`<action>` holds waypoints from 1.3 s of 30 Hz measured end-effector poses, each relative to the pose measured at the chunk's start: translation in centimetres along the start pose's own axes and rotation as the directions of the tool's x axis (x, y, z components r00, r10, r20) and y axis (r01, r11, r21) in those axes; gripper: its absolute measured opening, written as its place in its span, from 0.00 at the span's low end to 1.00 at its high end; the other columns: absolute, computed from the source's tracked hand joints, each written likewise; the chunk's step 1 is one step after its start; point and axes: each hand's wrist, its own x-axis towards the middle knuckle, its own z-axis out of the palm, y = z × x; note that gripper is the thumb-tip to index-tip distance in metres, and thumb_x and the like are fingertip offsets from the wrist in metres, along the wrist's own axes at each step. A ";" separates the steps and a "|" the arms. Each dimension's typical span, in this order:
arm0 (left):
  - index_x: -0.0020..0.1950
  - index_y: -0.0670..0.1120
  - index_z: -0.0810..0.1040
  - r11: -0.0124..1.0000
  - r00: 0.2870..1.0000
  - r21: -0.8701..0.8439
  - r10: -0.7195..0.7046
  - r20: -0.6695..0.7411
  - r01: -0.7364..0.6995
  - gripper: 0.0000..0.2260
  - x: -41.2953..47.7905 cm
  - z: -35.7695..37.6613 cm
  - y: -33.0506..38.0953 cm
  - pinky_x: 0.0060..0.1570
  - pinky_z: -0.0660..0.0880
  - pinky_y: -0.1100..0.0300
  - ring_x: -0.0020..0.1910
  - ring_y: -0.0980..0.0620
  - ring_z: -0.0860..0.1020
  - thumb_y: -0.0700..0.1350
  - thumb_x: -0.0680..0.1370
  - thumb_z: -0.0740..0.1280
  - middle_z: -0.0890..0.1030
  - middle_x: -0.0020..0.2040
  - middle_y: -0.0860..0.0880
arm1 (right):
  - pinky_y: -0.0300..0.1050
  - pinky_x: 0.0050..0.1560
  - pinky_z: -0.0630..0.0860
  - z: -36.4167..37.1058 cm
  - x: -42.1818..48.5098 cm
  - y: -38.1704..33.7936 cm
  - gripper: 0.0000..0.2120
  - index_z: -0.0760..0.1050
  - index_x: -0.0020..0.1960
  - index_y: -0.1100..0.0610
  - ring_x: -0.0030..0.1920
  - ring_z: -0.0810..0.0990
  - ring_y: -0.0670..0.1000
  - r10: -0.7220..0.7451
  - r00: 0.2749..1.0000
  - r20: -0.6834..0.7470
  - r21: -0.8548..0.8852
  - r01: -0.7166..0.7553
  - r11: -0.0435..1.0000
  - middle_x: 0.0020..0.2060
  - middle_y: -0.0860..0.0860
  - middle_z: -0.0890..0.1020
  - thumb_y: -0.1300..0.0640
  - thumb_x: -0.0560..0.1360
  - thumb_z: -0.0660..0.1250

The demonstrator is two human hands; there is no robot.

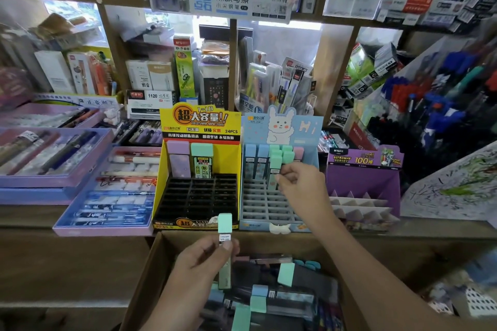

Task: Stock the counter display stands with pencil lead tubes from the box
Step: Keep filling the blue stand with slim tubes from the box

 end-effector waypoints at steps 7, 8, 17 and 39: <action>0.50 0.59 0.87 0.988 0.997 0.135 0.073 0.008 -0.073 0.07 -0.5 -0.2 0.8 0.49 0.75 0.66 0.47 0.58 0.81 0.50 0.78 0.70 0.84 0.51 0.45 | 0.30 0.42 0.78 -1.2 -2.5 -0.1 0.05 0.83 0.54 0.57 0.40 0.83 0.41 -0.018 0.998 -0.063 0.101 0.025 0.995 0.37 0.45 0.84 0.59 0.78 0.73; 0.50 0.59 0.87 0.985 0.996 0.150 0.089 0.011 -0.090 0.07 -0.5 -0.2 1.0 0.48 0.75 0.66 0.46 0.60 0.80 0.49 0.77 0.70 0.84 0.51 0.46 | 0.31 0.40 0.78 -1.6 -3.3 -0.2 0.04 0.83 0.52 0.54 0.38 0.83 0.41 -0.027 0.998 -0.061 0.145 0.035 0.989 0.35 0.44 0.84 0.60 0.78 0.72; 0.50 0.50 0.86 0.947 0.974 0.241 0.185 0.130 -0.212 0.13 -0.1 -0.5 4.4 0.52 0.78 0.50 0.47 0.45 0.81 0.54 0.71 0.71 0.83 0.46 0.40 | 0.36 0.38 0.79 -3.4 -11.4 3.6 0.09 0.81 0.44 0.39 0.38 0.85 0.42 0.142 0.928 0.344 0.082 -0.180 0.980 0.38 0.42 0.87 0.54 0.77 0.73; 0.40 0.51 0.79 0.581 0.840 0.650 0.514 0.174 -0.490 0.07 8.6 7.3 10.6 0.38 0.79 0.56 0.40 0.58 0.83 0.47 0.75 0.76 0.84 0.38 0.55 | 0.41 0.47 0.78 -2.4 -10.9 9.1 0.04 0.80 0.46 0.52 0.47 0.82 0.45 0.368 0.746 0.555 -0.253 -0.270 0.929 0.44 0.45 0.83 0.52 0.78 0.71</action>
